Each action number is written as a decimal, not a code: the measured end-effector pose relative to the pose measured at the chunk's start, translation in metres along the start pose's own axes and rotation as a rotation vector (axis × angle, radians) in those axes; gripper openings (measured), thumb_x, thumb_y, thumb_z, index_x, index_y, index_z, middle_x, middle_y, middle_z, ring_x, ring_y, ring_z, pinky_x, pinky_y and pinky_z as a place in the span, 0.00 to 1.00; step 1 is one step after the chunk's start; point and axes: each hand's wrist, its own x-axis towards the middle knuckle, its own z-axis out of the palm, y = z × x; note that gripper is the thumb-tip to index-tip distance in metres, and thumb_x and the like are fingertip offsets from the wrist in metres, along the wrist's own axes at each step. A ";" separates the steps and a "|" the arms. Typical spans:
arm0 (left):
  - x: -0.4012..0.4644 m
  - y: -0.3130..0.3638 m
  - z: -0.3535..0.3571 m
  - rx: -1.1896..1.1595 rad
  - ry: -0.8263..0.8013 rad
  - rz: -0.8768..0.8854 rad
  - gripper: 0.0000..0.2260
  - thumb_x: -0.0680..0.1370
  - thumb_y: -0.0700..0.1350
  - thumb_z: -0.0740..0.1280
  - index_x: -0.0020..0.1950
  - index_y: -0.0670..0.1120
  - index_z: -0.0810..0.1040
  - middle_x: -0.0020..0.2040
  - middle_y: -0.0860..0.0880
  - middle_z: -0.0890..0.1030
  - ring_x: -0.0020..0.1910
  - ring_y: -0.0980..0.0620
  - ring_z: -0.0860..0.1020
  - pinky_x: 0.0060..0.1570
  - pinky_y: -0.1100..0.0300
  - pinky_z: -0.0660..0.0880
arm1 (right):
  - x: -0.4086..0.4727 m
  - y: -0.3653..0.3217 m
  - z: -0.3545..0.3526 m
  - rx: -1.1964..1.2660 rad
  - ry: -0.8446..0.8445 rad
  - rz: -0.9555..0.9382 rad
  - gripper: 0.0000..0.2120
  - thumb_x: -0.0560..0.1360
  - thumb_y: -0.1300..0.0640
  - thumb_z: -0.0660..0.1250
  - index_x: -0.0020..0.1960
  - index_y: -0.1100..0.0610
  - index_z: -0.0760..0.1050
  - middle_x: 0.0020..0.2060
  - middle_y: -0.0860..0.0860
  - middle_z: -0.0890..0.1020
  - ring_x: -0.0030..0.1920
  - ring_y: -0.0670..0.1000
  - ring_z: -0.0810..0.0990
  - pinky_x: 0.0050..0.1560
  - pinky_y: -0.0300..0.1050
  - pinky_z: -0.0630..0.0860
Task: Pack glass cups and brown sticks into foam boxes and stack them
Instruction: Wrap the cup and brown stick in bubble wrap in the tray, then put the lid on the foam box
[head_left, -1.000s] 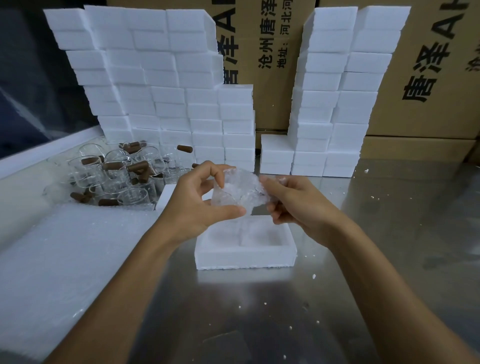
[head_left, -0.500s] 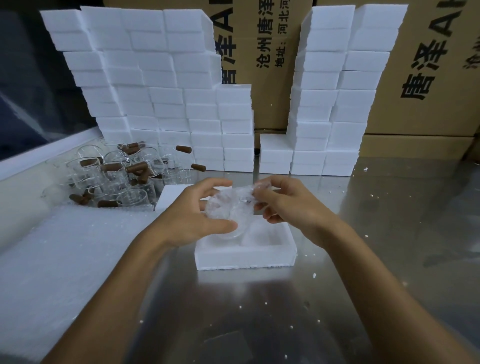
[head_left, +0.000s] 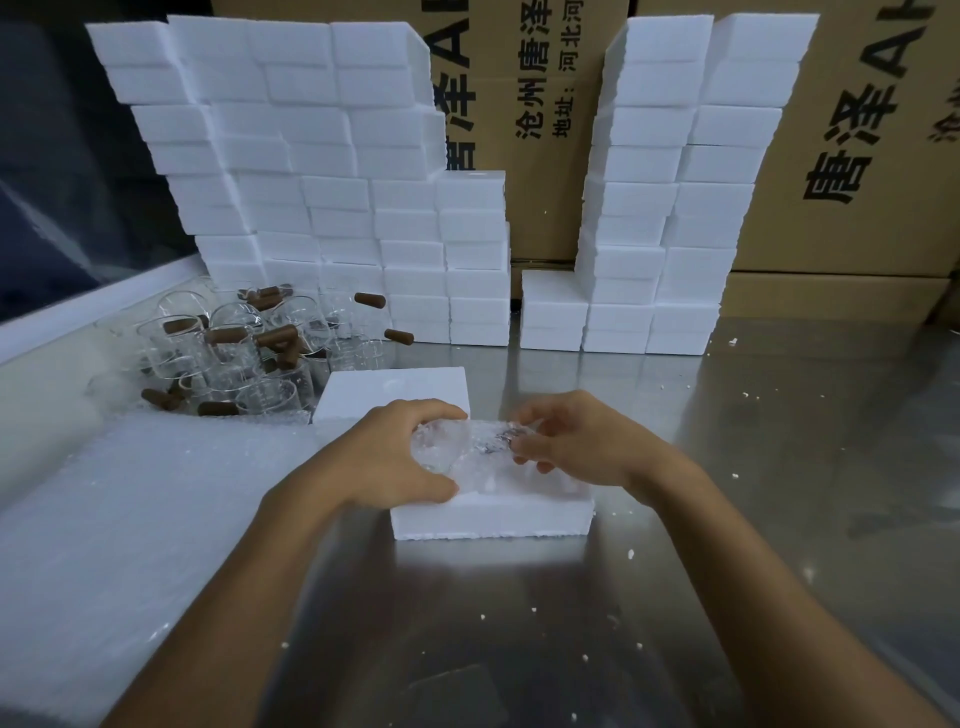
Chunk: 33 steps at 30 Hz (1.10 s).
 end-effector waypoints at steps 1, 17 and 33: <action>0.000 0.000 0.000 0.000 -0.006 -0.008 0.31 0.67 0.49 0.79 0.68 0.60 0.73 0.65 0.60 0.73 0.59 0.59 0.72 0.54 0.67 0.68 | 0.000 0.001 0.000 0.010 0.009 0.006 0.03 0.79 0.54 0.68 0.52 0.49 0.79 0.43 0.48 0.86 0.40 0.46 0.82 0.42 0.38 0.76; 0.003 0.003 0.013 -0.042 0.034 -0.072 0.33 0.68 0.60 0.76 0.72 0.60 0.71 0.74 0.55 0.69 0.71 0.54 0.68 0.65 0.60 0.65 | 0.008 0.016 0.008 -0.047 0.168 0.053 0.05 0.77 0.57 0.68 0.50 0.51 0.81 0.40 0.51 0.86 0.37 0.47 0.82 0.42 0.43 0.78; 0.008 -0.010 0.007 0.039 0.612 -0.402 0.27 0.74 0.56 0.71 0.70 0.48 0.71 0.67 0.43 0.73 0.67 0.42 0.69 0.63 0.49 0.69 | 0.011 0.011 0.005 0.121 0.385 -0.051 0.14 0.78 0.49 0.67 0.62 0.48 0.76 0.48 0.42 0.82 0.47 0.39 0.80 0.40 0.31 0.72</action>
